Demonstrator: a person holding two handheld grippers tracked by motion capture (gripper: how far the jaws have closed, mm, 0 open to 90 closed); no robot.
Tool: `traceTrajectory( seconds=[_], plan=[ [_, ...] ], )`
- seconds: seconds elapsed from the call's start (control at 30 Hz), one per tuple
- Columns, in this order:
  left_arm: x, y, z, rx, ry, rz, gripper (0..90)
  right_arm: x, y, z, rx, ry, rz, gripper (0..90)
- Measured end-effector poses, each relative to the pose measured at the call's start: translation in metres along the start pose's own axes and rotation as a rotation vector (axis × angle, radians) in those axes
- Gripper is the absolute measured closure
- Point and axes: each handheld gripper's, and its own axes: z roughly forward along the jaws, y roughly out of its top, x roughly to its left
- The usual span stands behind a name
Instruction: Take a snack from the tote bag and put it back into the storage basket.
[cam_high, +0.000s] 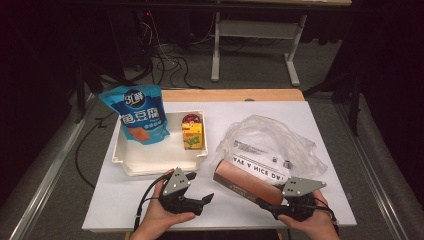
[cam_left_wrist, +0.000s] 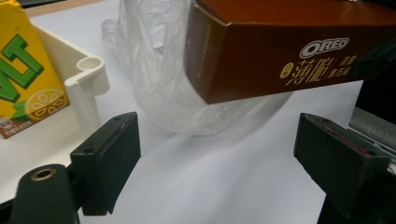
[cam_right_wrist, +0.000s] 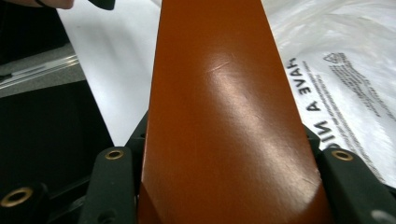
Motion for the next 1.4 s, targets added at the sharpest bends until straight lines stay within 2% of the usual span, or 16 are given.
traceTrajectory(
  seconds=[0.13, 0.23, 0.33, 0.5, 0.7, 0.93, 1.03, 1.07, 1.2, 1.4],
  plan=[
    [0.004, -0.001, 0.002, -0.014, -0.024, -0.006, 15.1, 0.003, 0.003, 0.006, 0.006, 0.023, -0.016, 45.3],
    [0.007, -0.002, 0.005, -0.035, -0.057, -0.019, 13.8, 0.003, 0.005, 0.008, 0.011, 0.04, -0.022, 45.2],
    [0.01, -0.003, 0.008, -0.041, -0.085, -0.009, 13.2, 0.002, 0.005, 0.011, 0.0, 0.069, -0.027, 45.2],
    [0.013, -0.005, 0.011, -0.051, -0.16, 0.012, 12.1, 0.002, 0.004, 0.014, 0.0, 0.106, -0.038, 45.2],
    [0.015, -0.006, 0.015, -0.06, -0.211, 0.016, 12.1, 0.004, 0.004, 0.019, 0.017, 0.136, -0.067, 45.2],
    [0.012, -0.007, 0.02, -0.033, -0.218, 0.045, 14.1, 0.007, 0.005, 0.022, 0.019, 0.166, -0.086, 45.2],
    [0.012, -0.007, 0.021, -0.033, -0.22, 0.044, 14.2, 0.008, 0.005, 0.023, 0.024, 0.173, -0.091, 45.2],
    [0.012, -0.007, 0.02, -0.034, -0.238, 0.044, 14.5, 0.008, 0.005, 0.023, 0.021, 0.179, -0.094, 45.3],
    [0.012, -0.008, 0.02, -0.035, -0.251, 0.051, 14.7, 0.008, 0.005, 0.023, 0.022, 0.184, -0.105, 45.3],
    [0.01, -0.01, 0.023, -0.041, -0.291, 0.084, 14.9, 0.009, 0.006, 0.022, 0.026, 0.206, -0.131, 45.5]
  ],
)
